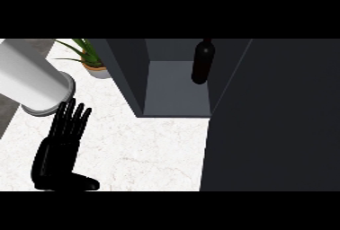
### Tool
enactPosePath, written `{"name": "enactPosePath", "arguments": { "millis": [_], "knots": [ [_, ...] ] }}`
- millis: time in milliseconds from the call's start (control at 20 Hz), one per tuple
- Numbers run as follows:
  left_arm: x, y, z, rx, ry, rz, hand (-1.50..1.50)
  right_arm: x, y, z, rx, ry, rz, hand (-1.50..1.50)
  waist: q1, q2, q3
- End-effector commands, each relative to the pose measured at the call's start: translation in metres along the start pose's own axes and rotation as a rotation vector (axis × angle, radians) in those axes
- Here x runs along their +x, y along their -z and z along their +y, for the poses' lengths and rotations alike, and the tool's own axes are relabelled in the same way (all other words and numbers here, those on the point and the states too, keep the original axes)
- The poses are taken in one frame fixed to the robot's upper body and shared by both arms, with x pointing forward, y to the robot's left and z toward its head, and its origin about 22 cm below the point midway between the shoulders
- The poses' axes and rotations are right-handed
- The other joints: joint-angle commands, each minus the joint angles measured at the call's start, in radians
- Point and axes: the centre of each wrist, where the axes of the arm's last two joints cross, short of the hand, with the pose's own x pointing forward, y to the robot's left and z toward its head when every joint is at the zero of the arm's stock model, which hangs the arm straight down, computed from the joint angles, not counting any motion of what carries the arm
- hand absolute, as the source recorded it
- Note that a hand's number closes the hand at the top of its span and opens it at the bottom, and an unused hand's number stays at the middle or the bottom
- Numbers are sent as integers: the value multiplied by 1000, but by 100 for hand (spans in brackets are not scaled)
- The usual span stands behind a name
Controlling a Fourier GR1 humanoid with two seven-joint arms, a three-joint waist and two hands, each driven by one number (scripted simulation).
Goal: Pick up the wine, place it into the cabinet and close the cabinet
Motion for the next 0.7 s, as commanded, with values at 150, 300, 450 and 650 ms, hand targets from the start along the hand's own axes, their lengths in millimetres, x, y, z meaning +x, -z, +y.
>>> {"name": "enactPosePath", "arguments": {
  "millis": [150, 300, 450, 650],
  "knots": [
    [24, -20, 33, 24, 13, -20, -150, 58, -4, 10, 37, 128, -131, 150, 1, 1, -1],
    [28, -20, 45, 41, 29, -18, -150, 60, -2, 14, 44, 131, -121, 150, -3, 1, -2],
    [35, -23, 47, 5, 40, -20, -150, 47, 11, 18, 73, 132, -120, 150, 17, 4, -3],
    [48, -15, 59, 4, 27, -10, -150, 48, 12, 21, 104, 156, -108, 150, 8, 3, -3]
  ]
}}
